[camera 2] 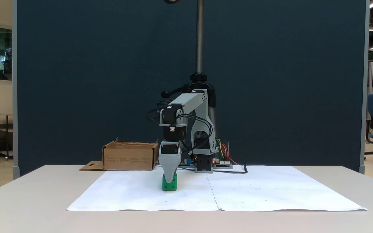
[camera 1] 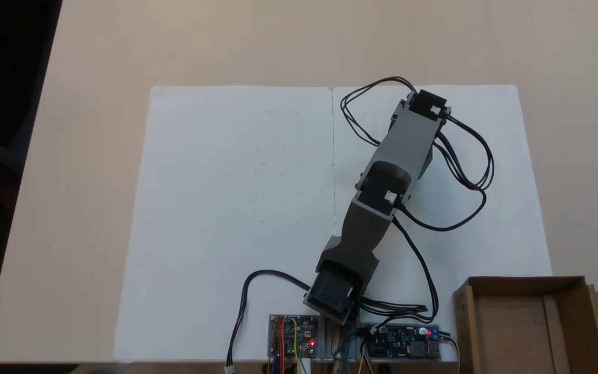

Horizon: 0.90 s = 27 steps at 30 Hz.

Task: Grasp a green dice and put it in the bin.

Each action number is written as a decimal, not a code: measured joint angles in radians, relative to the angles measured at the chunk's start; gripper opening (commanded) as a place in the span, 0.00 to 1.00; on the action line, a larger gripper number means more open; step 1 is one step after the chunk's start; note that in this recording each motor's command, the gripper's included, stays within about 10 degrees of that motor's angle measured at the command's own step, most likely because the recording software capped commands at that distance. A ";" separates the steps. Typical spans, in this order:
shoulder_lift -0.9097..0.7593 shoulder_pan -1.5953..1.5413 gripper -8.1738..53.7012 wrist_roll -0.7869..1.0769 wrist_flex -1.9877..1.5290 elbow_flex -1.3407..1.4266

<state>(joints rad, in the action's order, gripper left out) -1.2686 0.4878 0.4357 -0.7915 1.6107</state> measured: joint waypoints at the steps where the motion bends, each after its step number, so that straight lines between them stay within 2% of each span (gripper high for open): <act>1: 0.006 0.000 0.81 0.000 0.006 0.002; 19: 0.049 0.017 0.80 0.000 0.067 0.000; 27: 0.061 0.017 0.64 0.000 0.069 0.002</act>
<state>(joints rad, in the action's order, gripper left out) -1.2072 0.5047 0.4357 -0.7225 1.6122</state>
